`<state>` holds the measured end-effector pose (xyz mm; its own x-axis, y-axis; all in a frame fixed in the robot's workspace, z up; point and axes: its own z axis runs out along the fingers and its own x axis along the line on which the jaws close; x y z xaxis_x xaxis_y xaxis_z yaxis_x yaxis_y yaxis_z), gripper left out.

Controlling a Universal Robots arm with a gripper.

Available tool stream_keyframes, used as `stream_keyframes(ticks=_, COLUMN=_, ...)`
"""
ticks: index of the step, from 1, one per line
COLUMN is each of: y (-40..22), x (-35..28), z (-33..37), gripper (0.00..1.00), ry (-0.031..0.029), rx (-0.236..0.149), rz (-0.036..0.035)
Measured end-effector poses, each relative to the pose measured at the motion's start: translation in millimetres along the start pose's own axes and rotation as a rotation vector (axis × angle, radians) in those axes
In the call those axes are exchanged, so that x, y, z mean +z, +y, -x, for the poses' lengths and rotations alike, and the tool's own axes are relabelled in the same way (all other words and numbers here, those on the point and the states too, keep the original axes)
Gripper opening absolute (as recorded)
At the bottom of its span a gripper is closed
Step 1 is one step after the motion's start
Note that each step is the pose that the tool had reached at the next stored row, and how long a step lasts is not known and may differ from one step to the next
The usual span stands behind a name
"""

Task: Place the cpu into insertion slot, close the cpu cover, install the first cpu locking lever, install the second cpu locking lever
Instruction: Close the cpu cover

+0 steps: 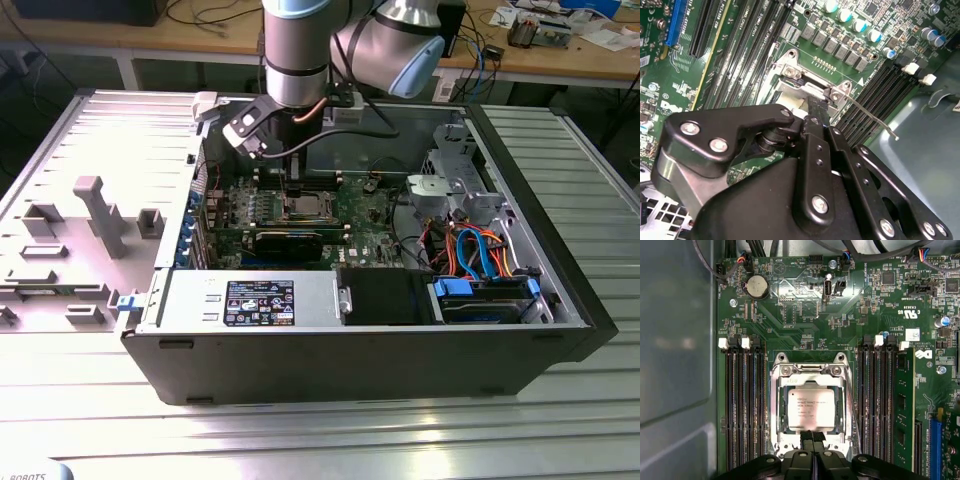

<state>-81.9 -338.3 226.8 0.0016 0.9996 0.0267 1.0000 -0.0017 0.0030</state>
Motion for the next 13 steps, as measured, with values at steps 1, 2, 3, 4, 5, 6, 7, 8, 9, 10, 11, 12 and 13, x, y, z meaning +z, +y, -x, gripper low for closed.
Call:
stream_keyframes(ticks=1, y=-0.6, x=0.0, z=0.0, gripper=0.11, ry=-0.0001, rx=0.000, rz=-0.0001)
stream_keyframes(ticks=2, y=-1.0, x=0.0, z=0.0, gripper=0.11, ry=0.0000, rx=0.000, rz=0.0000)
stream_keyframes(ticks=3, y=-1.3, x=0.0, z=0.0, gripper=0.11, ry=0.0000, rx=-0.001, rz=-0.0001)
stream_keyframes(ticks=4, y=-1.8, x=0.0, z=0.0, gripper=0.11, ry=-0.0001, rx=-0.002, rz=-0.0001)
stream_keyframes(ticks=5, y=-2.0, x=0.3, z=0.1, gripper=0.11, ry=-0.0001, rx=-0.003, rz=-0.0002)
stream_keyframes(ticks=6, y=-2.0, x=1.0, z=0.1, gripper=0.11, ry=0.0000, rx=-0.005, rz=-0.0002)
stream_keyframes(ticks=7, y=-2.1, x=1.6, z=0.1, gripper=0.11, ry=0.0000, rx=-0.006, rz=-0.0002)
stream_keyframes(ticks=8, y=-2.1, x=2.2, z=0.1, gripper=0.11, ry=0.0000, rx=-0.008, rz=-0.0003)
stream_keyframes(ticks=9, y=-2.2, x=4.8, z=0.3, gripper=0.11, ry=0.0000, rx=-0.010, rz=-0.0004)
stream_keyframes(ticks=10, y=-2.2, x=7.9, z=0.3, gripper=0.11, ry=0.0010, rx=-0.011, rz=-0.0004)
stream_keyframes(ticks=11, y=-2.3, x=9.9, z=0.4, gripper=0.11, ry=0.0020, rx=-0.012, rz=-0.0004)
stream_keyframes(ticks=12, y=-2.3, x=11.2, z=0.5, gripper=0.11, ry=0.0026, rx=-0.013, rz=-0.0004)
stream_keyframes(ticks=13, y=-2.4, x=13.5, z=0.5, gripper=0.11, ry=0.0039, rx=-0.015, rz=-0.0004)
